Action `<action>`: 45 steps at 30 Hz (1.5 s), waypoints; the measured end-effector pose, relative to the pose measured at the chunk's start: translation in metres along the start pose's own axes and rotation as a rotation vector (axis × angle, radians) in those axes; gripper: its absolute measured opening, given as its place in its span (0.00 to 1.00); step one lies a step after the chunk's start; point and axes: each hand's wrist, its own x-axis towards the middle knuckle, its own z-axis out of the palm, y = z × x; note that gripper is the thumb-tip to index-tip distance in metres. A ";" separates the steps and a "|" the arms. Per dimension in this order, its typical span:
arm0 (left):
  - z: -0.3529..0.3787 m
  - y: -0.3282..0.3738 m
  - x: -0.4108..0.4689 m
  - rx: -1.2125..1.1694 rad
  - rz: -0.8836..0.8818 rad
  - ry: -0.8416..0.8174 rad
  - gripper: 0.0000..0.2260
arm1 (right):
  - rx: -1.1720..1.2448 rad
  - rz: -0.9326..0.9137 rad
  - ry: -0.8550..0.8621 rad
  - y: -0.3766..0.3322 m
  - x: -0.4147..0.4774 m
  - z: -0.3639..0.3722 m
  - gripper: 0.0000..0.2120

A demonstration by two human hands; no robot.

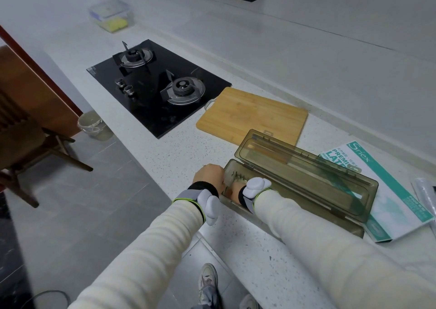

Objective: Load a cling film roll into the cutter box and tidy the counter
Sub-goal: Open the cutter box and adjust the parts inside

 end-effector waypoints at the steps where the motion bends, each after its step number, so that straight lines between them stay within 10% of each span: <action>1: 0.000 0.000 0.000 -0.011 -0.006 -0.001 0.05 | -0.001 -0.005 0.002 0.001 0.000 0.000 0.15; 45: -0.008 0.001 -0.005 0.031 0.019 0.082 0.09 | 0.235 -0.016 0.029 -0.002 -0.015 -0.002 0.15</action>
